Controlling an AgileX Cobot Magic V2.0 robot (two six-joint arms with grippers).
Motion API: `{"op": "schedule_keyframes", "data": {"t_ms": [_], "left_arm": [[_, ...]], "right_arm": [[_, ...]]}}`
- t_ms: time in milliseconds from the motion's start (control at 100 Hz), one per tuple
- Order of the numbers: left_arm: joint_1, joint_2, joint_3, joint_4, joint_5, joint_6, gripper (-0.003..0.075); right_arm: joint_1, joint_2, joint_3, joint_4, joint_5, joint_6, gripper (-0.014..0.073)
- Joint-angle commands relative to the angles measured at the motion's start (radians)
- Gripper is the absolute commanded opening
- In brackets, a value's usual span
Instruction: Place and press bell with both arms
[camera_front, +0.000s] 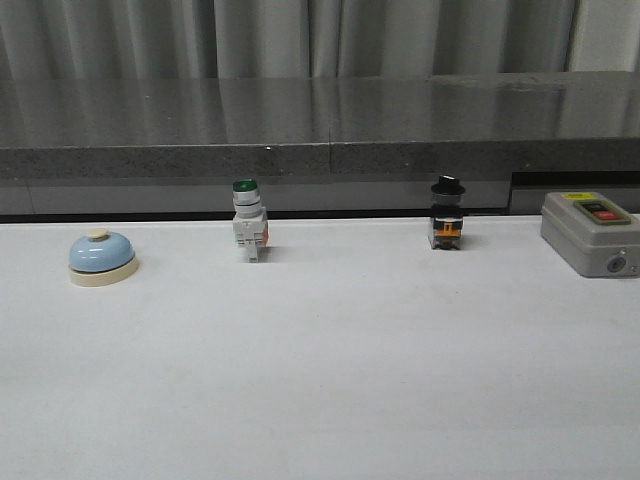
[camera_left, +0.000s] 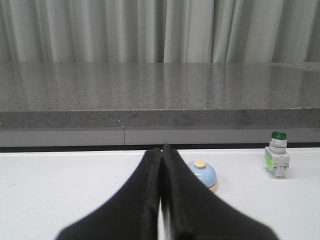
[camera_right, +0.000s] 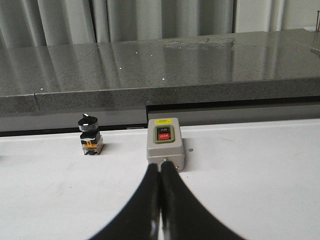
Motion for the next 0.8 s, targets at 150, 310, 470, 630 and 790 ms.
{"op": "schedule_keyframes", "data": {"t_ms": [150, 310, 470, 630, 790], "left_arm": [[0.003, -0.03, 0.044, -0.004, -0.07, -0.008, -0.002], [0.003, -0.03, 0.044, -0.002, -0.089, -0.008, -0.002], [0.003, -0.03, 0.044, -0.002, -0.112, -0.008, -0.002], [0.003, -0.03, 0.036, -0.006, -0.115, -0.008, -0.002], [0.003, -0.01, -0.025, -0.023, -0.049, -0.008, -0.002]], "right_arm": [[-0.006, -0.013, -0.014, -0.001, -0.08, -0.003, -0.006], [-0.006, -0.013, -0.014, -0.001, -0.08, -0.003, -0.006], [-0.006, -0.013, -0.014, -0.001, -0.08, -0.003, -0.006], [-0.006, -0.013, -0.014, -0.001, -0.08, -0.003, -0.006], [-0.006, -0.013, -0.014, -0.001, -0.08, -0.003, -0.006]]}}
